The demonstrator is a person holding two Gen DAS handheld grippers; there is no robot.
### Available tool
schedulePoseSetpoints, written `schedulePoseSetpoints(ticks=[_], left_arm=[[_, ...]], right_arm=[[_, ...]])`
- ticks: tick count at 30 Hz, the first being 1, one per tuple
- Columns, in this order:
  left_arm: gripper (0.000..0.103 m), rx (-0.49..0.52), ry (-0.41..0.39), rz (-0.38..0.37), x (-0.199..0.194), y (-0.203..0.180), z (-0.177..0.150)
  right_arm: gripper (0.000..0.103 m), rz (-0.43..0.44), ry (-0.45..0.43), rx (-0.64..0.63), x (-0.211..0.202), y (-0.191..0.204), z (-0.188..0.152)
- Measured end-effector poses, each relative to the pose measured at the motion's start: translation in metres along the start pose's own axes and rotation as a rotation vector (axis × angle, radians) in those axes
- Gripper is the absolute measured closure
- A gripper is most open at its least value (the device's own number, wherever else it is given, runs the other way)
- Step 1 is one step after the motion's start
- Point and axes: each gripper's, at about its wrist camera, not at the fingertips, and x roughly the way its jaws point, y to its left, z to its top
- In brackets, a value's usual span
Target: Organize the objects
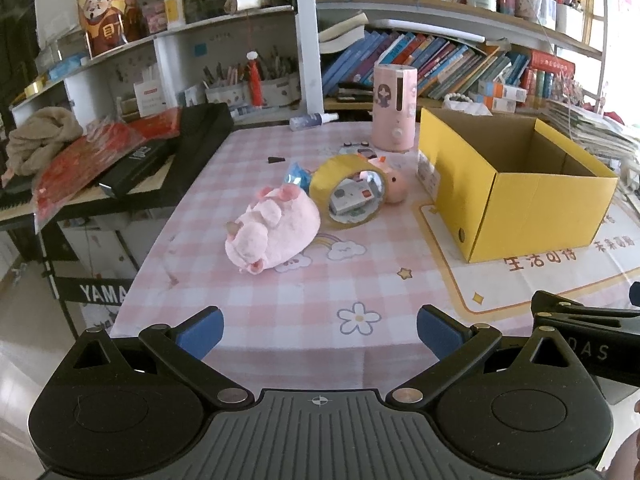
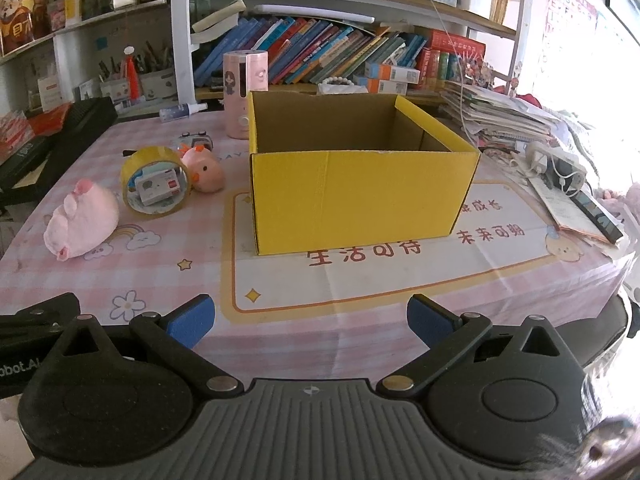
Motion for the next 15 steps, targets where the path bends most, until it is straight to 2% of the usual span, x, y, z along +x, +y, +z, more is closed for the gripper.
schedulePoseSetpoints(ticks=[15], left_arm=[[0.0, -0.017, -0.018, 0.005, -0.006, 0.018, -0.004]], right_arm=[[0.0, 0.03, -0.004, -0.004, -0.003, 0.014, 0.001]])
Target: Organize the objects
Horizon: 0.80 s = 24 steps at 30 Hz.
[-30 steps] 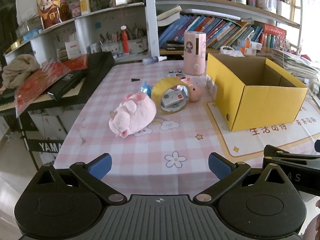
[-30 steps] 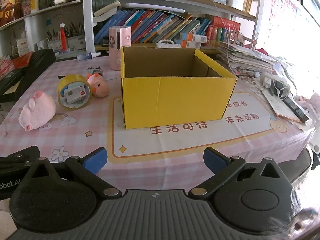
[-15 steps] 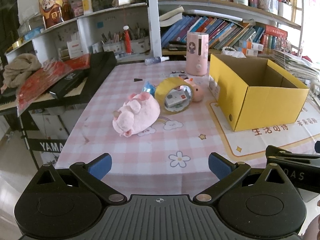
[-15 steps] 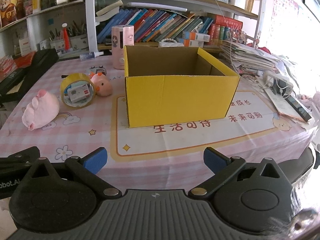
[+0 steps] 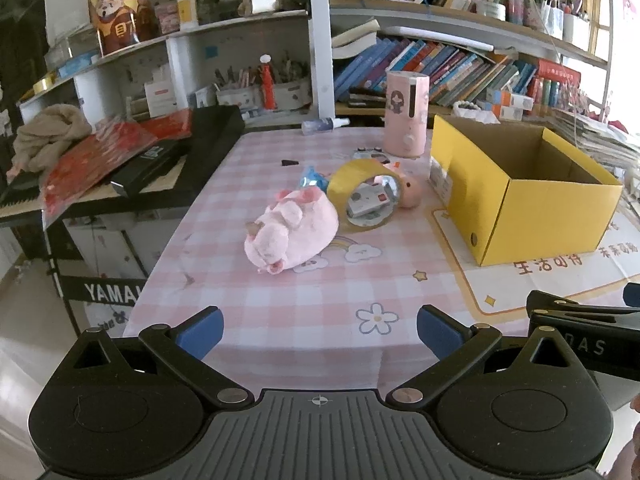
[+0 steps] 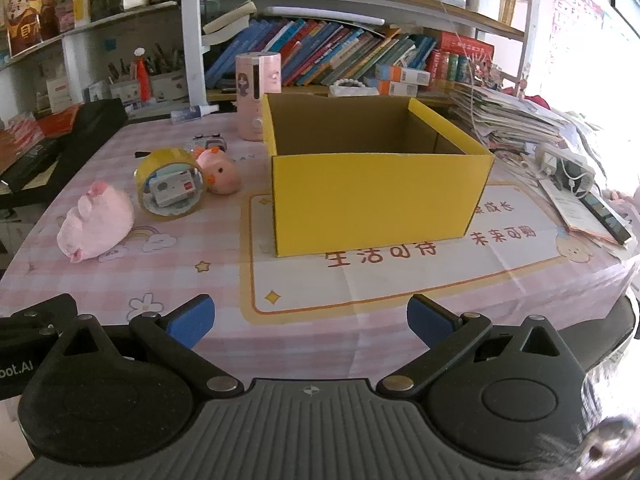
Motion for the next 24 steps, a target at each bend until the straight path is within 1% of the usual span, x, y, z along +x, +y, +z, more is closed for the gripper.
schedulePoseSetpoints(ticks=[3, 9, 12, 17, 22, 24], left_arm=[[0.0, -0.008, -0.013, 0.0, -0.003, 0.006, 0.0], [0.0, -0.052, -0.01, 0.05, -0.002, 0.02, -0.001], [0.0, -0.084, 0.003, 0.041, -0.001, 0.027, -0.003], [0.0, -0.108, 0.012, 0.015, 0.0, 0.032, -0.007], [0.0, -0.101, 0.002, 0.042, 0.005, 0.032, -0.006], [0.0, -0.108, 0.013, 0.047, 0.011, 0.035, -0.003]], right_arm=[[0.0, 0.01, 0.001, 0.0, 0.0, 0.005, 0.001], [0.0, 0.041, -0.008, -0.02, -0.002, 0.014, 0.004], [0.0, 0.063, -0.017, -0.033, -0.003, 0.02, 0.005], [0.0, 0.1, -0.022, -0.044, 0.0, 0.028, 0.009], [0.0, 0.13, -0.028, -0.053, 0.006, 0.033, 0.015], [0.0, 0.144, -0.034, -0.055, 0.011, 0.036, 0.019]])
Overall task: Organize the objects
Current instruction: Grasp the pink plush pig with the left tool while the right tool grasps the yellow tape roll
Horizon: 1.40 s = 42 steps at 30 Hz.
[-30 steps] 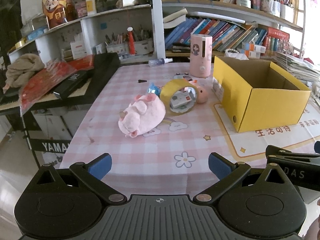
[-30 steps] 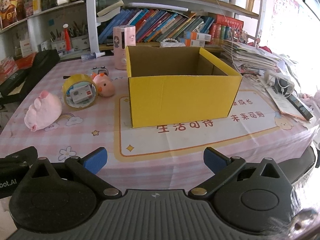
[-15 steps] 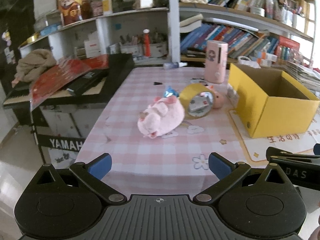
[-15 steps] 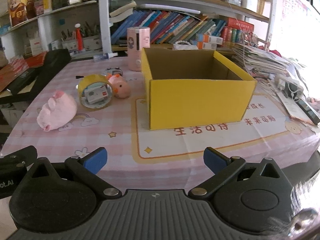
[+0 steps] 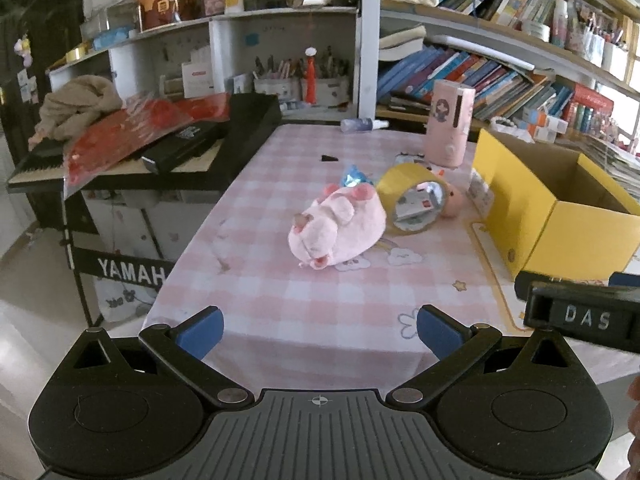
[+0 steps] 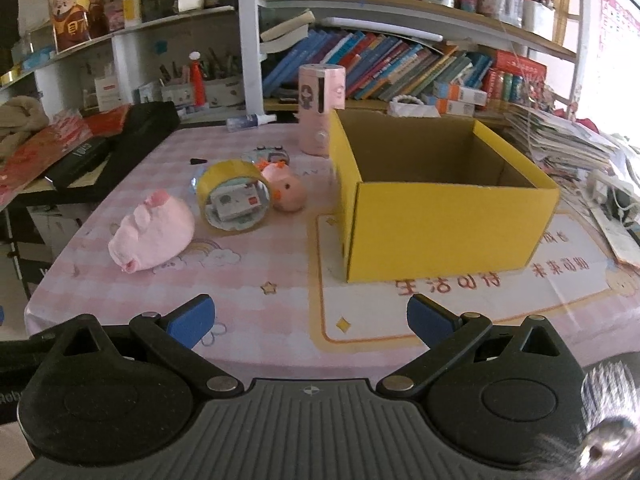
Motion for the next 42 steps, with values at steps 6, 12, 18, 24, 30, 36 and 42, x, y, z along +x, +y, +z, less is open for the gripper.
schedulePoseSetpoints(ticks=[6, 12, 18, 24, 30, 36, 42], left_arm=[[0.0, -0.038, 0.026, -0.014, 0.017, 0.007, 0.009], [0.0, 0.006, 0.03, -0.012, 0.036, 0.002, 0.019], [0.0, 0.009, 0.046, 0.005, 0.061, 0.003, 0.031], [0.0, 0.0, 0.068, 0.035, 0.09, 0.005, 0.046], [0.0, 0.043, 0.091, 0.047, 0.121, -0.001, 0.057], [0.0, 0.103, 0.12, 0.046, 0.15, -0.012, 0.064], [0.0, 0.18, 0.143, 0.038, 0.175, -0.026, 0.068]], right_arm=[[0.001, 0.058, -0.028, -0.016, 0.013, 0.006, 0.014], [0.004, 0.126, -0.057, -0.032, 0.032, 0.013, 0.033], [0.009, 0.207, -0.077, -0.062, 0.054, 0.023, 0.053], [0.008, 0.254, -0.067, -0.083, 0.084, 0.033, 0.073], [0.003, 0.24, -0.03, -0.086, 0.125, 0.038, 0.09], [0.0, 0.226, 0.061, -0.062, 0.169, 0.037, 0.098], [0.0, 0.239, 0.125, -0.07, 0.199, 0.039, 0.098]])
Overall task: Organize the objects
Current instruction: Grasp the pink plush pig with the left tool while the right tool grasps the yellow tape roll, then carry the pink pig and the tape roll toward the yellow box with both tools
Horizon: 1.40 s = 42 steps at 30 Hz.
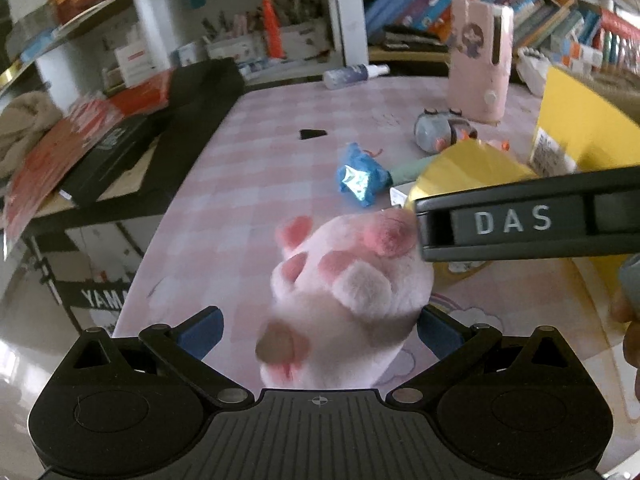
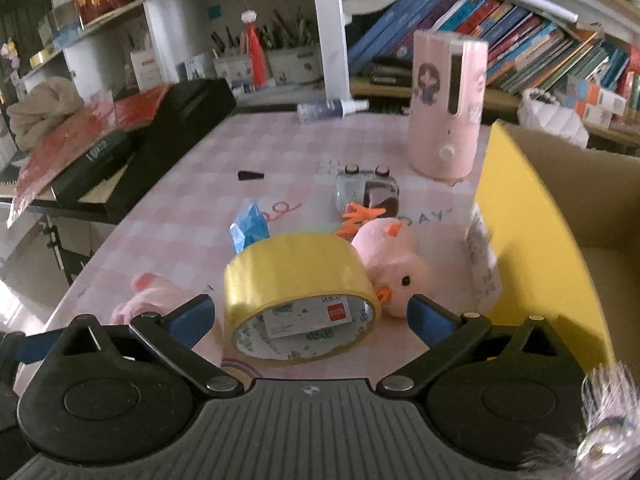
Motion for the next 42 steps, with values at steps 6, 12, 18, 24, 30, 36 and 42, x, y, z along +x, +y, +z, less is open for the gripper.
schedulePoseSetpoints(ticks=[6, 12, 18, 24, 30, 36, 42], left_arm=[[0.0, 0.059, 0.016, 0.015, 0.012, -0.006, 0.004], [0.001, 0.004, -0.013, -0.052, 0.007, 0.002, 0.005], [0.026, -0.033, -0.004, -0.096, 0.004, 0.006, 0.003], [0.038, -0.071, -0.019, -0.094, -0.006, 0.008, -0.002], [0.039, -0.11, -0.063, -0.091, -0.027, 0.016, -0.009], [0.039, -0.116, -0.089, -0.084, -0.049, 0.021, -0.02], [0.039, -0.113, -0.119, -0.08, -0.076, 0.024, -0.035]], right_arm=[[0.0, 0.047, 0.058, 0.043, 0.017, -0.006, 0.003], [0.01, 0.088, 0.072, 0.059, 0.02, -0.009, 0.003], [0.01, 0.073, 0.113, 0.063, 0.003, -0.01, 0.011], [0.011, 0.045, 0.028, -0.042, -0.022, -0.004, 0.008], [0.011, 0.039, -0.069, -0.068, -0.048, 0.0, 0.0], [0.011, 0.048, -0.095, -0.044, -0.07, 0.005, -0.01], [0.011, 0.048, -0.098, -0.032, -0.092, 0.012, -0.025]])
